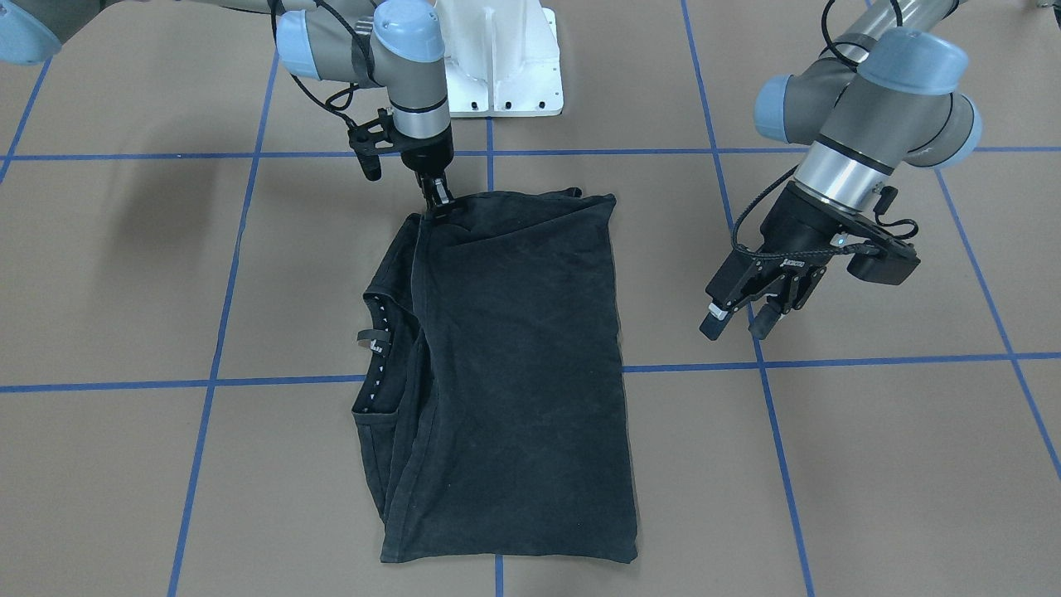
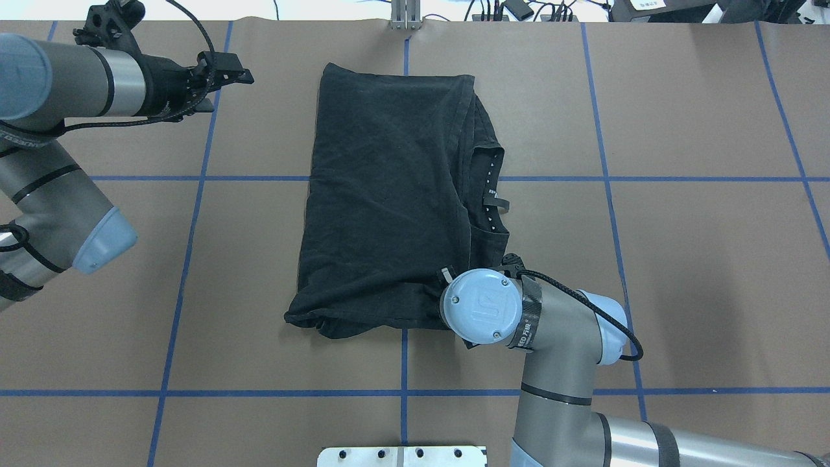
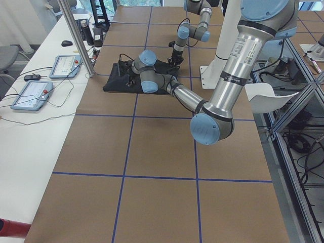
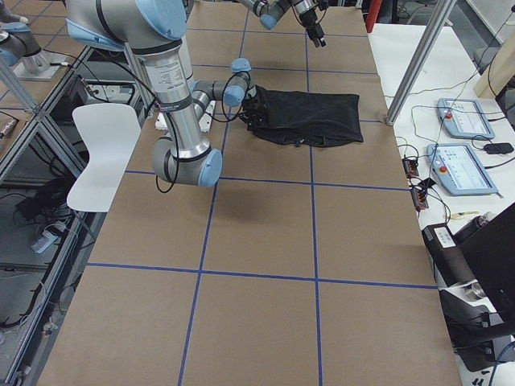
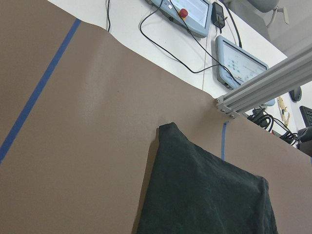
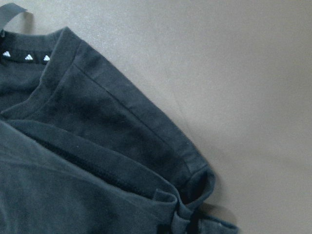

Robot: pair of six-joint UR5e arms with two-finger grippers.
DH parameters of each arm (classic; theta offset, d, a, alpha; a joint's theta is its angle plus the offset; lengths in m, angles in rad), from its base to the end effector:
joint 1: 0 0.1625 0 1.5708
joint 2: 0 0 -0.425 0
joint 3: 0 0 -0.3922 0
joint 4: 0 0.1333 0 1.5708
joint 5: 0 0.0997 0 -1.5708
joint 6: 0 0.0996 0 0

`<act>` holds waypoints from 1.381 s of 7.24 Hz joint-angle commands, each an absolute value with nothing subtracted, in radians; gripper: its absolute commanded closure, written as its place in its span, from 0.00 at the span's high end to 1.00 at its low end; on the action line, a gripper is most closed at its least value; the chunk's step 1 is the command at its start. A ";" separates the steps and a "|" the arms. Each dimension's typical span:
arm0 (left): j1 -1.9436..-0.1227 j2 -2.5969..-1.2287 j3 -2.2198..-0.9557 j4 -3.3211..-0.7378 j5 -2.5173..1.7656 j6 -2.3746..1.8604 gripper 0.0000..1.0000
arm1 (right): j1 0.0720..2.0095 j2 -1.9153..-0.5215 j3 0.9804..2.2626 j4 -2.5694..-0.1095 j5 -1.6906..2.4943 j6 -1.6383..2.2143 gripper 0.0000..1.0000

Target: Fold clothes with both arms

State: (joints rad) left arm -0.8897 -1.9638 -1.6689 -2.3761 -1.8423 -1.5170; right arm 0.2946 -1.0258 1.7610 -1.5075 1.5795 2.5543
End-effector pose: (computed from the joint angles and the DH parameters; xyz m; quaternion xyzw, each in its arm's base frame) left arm 0.3126 -0.5550 0.3002 0.1757 0.5819 -0.2459 0.7550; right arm -0.5856 -0.3161 0.2609 -0.1350 -0.3645 0.5482 0.7405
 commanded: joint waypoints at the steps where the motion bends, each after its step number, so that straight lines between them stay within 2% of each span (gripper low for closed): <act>1: -0.890 -1.965 -1.669 -2.376 -1.842 -1.522 1.00 | 0.293 -1.040 1.753 -1.461 1.580 2.548 0.00; 3: -0.890 -1.965 -1.669 -2.376 -1.842 -1.529 1.00 | 0.298 -1.040 1.776 -1.457 1.595 2.530 0.00; 5: -0.882 -1.968 -1.669 -2.376 -1.841 -1.578 1.00 | 0.299 -1.104 1.880 -1.468 1.618 2.522 0.00; 7: -0.797 -1.968 -1.690 -2.379 -1.734 -1.694 1.00 | 0.310 -1.143 1.927 -1.470 1.641 2.500 0.00; 10: -0.559 -1.861 -1.877 -2.382 -1.494 -1.890 1.00 | 0.321 -1.178 1.985 -1.485 1.663 2.499 0.00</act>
State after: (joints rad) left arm -0.6680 -1.9195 -1.7986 -2.3812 -1.6021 -1.8356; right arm 0.3177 -1.1629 1.9637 -1.4753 1.6565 2.4994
